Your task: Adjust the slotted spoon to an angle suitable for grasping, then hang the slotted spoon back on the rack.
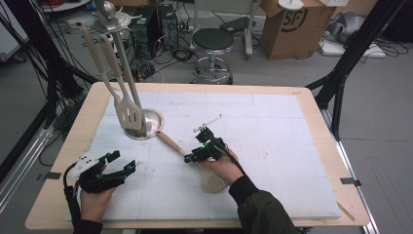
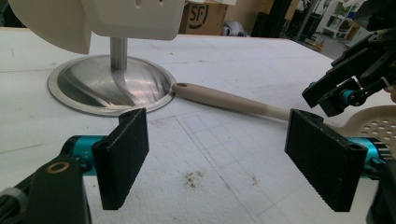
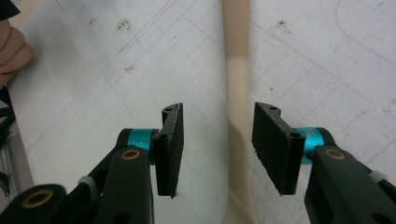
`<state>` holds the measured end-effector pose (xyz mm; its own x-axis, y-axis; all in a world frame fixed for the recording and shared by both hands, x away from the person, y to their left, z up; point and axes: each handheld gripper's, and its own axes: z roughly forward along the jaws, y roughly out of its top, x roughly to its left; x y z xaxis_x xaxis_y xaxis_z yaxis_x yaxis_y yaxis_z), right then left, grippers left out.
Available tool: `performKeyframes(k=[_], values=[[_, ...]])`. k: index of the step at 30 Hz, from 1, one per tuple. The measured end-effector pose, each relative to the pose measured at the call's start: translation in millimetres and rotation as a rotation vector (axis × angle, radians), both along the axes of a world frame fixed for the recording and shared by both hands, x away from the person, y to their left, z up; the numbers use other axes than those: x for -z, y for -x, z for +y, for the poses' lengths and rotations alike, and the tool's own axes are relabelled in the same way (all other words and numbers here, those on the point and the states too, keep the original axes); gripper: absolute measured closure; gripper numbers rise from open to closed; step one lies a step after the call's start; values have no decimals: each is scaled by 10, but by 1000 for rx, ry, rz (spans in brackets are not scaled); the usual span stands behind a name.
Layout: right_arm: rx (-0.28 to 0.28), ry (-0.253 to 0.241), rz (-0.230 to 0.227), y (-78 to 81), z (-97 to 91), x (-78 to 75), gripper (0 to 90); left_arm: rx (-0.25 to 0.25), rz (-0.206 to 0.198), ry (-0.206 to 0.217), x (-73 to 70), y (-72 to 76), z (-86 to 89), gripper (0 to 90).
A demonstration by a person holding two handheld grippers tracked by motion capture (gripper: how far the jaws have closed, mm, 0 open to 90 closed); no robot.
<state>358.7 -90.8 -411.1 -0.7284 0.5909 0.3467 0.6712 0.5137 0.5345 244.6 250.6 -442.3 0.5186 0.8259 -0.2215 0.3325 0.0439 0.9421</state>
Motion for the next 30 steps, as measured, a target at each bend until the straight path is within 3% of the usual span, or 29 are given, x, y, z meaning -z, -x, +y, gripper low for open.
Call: performKeyframes(k=[9, 15, 19, 22, 30], values=[[-13, 36, 3, -14, 28, -32, 523, 12, -1, -6, 1, -26, -42, 222], [-40, 79, 43, -25, 90, 47, 534, 4, -1, 0, 2, -31, -25, 222], [-44, 112, 31, -28, 144, 83, 550, 8, 0, -5, 2, -29, -30, 222], [-62, 193, 14, 7, 230, 152, 553, 8, 2, -4, 1, -31, -29, 222], [-67, 330, -57, 51, 376, 120, 640, 8, -1, -6, -1, -26, -33, 222]])
